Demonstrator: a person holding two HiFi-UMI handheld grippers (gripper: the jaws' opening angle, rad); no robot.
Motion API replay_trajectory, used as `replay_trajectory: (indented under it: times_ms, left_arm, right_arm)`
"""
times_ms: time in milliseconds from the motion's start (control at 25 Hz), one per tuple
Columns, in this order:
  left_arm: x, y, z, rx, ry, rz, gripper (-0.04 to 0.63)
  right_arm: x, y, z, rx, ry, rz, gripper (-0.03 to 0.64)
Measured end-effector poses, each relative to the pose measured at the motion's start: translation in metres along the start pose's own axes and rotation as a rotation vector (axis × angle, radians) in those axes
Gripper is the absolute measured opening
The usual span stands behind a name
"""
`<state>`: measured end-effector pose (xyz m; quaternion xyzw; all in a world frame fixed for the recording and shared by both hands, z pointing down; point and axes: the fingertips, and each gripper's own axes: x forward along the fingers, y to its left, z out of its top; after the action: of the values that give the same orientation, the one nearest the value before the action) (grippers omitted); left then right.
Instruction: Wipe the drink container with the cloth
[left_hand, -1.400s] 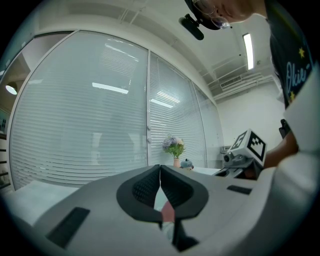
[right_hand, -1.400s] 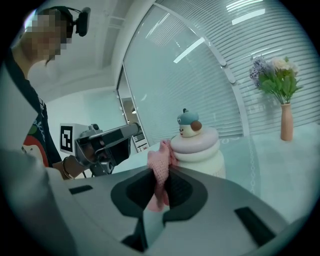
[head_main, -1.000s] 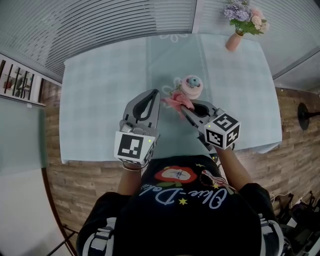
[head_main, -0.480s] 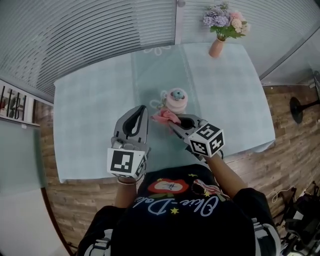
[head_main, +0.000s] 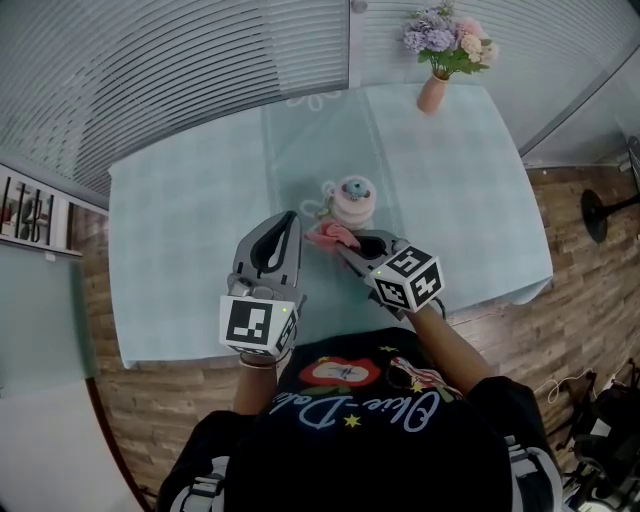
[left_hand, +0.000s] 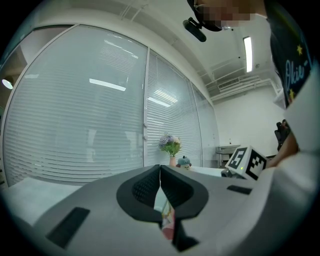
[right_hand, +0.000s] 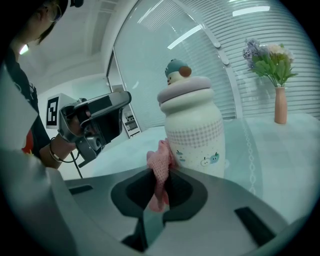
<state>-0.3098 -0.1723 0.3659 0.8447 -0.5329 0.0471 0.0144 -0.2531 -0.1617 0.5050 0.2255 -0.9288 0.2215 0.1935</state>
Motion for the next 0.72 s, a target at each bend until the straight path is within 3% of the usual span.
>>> replay_trajectory:
  times_ms: [720]
  left_arm:
    - [-0.005,0.008,-0.001,-0.010,0.001,0.020,0.005]
  right_arm:
    - [0.009,-0.009,-0.023,-0.010,0.121,-0.028,0.035]
